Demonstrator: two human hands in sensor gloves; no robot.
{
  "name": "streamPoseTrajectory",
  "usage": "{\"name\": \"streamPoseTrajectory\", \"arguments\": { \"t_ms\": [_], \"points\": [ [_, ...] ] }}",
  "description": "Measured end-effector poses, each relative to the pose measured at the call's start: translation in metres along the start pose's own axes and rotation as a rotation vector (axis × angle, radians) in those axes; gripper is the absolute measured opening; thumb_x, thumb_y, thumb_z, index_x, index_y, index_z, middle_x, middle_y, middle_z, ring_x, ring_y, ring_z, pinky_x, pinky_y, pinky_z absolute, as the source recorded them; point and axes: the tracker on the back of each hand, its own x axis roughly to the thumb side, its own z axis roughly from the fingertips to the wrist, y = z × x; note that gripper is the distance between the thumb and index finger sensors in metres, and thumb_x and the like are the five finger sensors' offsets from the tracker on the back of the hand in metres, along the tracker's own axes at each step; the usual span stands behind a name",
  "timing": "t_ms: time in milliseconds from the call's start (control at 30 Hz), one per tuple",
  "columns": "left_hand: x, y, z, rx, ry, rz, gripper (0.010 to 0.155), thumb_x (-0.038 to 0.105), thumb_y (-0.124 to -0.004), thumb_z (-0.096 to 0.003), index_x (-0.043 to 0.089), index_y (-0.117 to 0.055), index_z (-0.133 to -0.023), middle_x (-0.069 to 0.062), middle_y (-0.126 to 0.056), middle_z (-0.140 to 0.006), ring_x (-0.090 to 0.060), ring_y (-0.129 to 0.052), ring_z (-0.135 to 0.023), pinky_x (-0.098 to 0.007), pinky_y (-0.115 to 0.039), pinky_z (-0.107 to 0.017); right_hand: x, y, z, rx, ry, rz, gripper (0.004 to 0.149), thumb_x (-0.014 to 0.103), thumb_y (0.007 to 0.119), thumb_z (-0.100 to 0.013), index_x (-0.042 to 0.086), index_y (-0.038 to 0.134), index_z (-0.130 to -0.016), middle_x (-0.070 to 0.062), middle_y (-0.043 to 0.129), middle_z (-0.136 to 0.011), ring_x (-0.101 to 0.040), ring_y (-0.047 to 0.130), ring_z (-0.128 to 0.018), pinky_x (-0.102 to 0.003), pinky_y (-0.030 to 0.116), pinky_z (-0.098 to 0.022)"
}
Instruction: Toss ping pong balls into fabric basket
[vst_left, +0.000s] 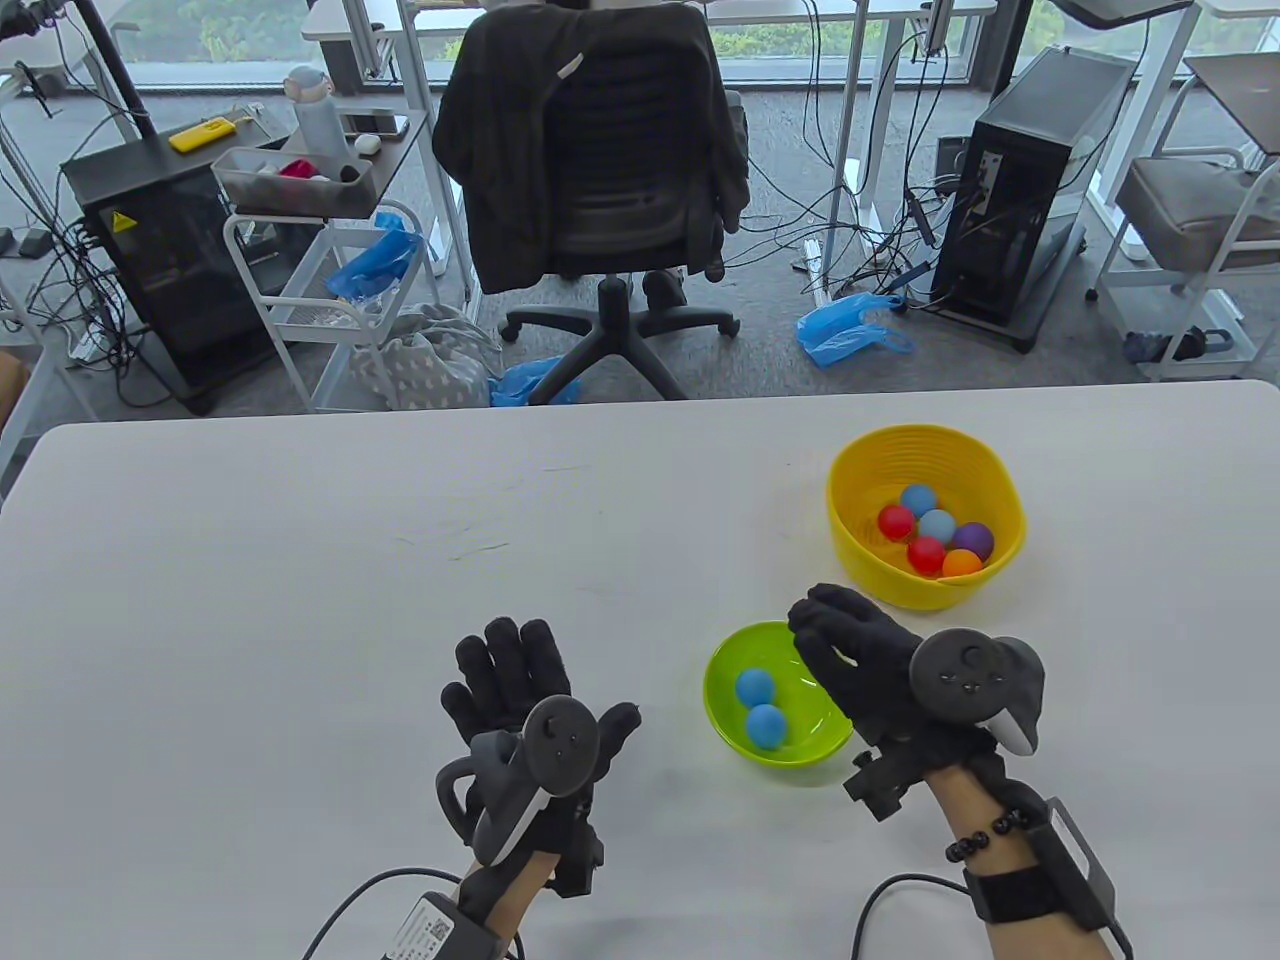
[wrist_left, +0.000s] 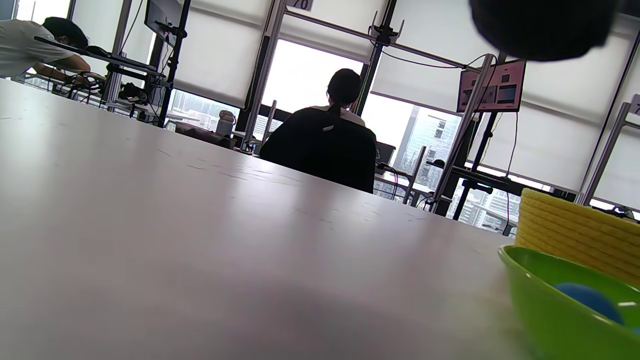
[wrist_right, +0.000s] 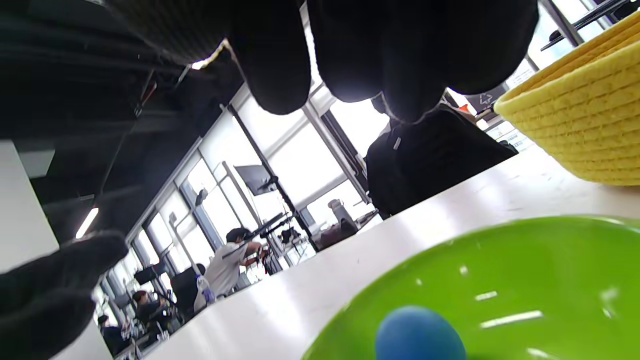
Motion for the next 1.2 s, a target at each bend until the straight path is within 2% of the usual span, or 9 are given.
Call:
{"name": "streamPoseTrajectory", "arguments": {
  "t_ms": [200, 467, 767, 1100, 1200],
  "points": [
    [0.000, 0.000, 0.000, 0.001, -0.002, -0.004, 0.107, 0.063, -0.077, -0.0416, 0.009, -0.020, -0.115, -0.022, -0.007, -0.121, -0.054, -0.006, -0.108, -0.076, -0.015, -0.074, 0.011, 0.030, -0.002, 0.218, 0.002, 0.082, 0.050, 0.046, 0.071, -0.057, 0.013, 0.082, -0.094, -0.024, 0.074, -0.105, -0.056, 0.080, -0.084, -0.066, 0.070, -0.061],
    [0.002, 0.000, 0.000, 0.008, -0.001, -0.027, 0.108, 0.063, -0.076, -0.0418, 0.009, -0.019, -0.115, -0.022, -0.007, -0.121, -0.054, -0.006, -0.108, -0.076, -0.016, -0.073, 0.012, 0.054, -0.003, 0.376, 0.052, 0.178, 0.051, 0.045, 0.070, -0.057, 0.012, 0.083, -0.093, -0.026, 0.073, -0.104, -0.057, 0.081, -0.083, -0.066, 0.072, -0.060],
    [0.000, 0.002, 0.000, 0.023, 0.018, -0.035, 0.108, 0.063, -0.076, -0.0418, 0.009, -0.019, -0.115, -0.022, -0.007, -0.121, -0.054, -0.006, -0.108, -0.076, -0.016, -0.073, 0.002, 0.072, -0.006, 0.460, 0.092, 0.192, 0.053, 0.045, 0.070, -0.057, 0.010, 0.081, -0.095, -0.028, 0.068, -0.107, -0.058, 0.080, -0.083, -0.066, 0.072, -0.060],
    [-0.003, 0.004, -0.002, 0.024, 0.030, -0.028, 0.108, 0.063, -0.076, -0.0419, 0.009, -0.019, -0.115, -0.022, -0.007, -0.121, -0.054, -0.006, -0.108, -0.076, -0.016, -0.073, -0.008, 0.079, -0.008, 0.463, 0.141, 0.245, 0.055, 0.045, 0.069, -0.058, 0.012, 0.076, -0.100, -0.030, 0.060, -0.110, -0.057, 0.077, -0.085, -0.065, 0.070, -0.061],
    [-0.002, 0.004, -0.002, 0.020, 0.031, -0.024, 0.108, 0.063, -0.076, -0.0418, 0.009, -0.019, -0.115, -0.022, -0.007, -0.121, -0.054, -0.006, -0.108, -0.076, -0.016, -0.073, -0.010, 0.081, -0.008, 0.477, 0.150, 0.249, 0.055, 0.044, 0.069, -0.058, 0.011, 0.075, -0.101, -0.031, 0.062, -0.109, -0.055, 0.078, -0.085, -0.063, 0.070, -0.062]
  ]
}}
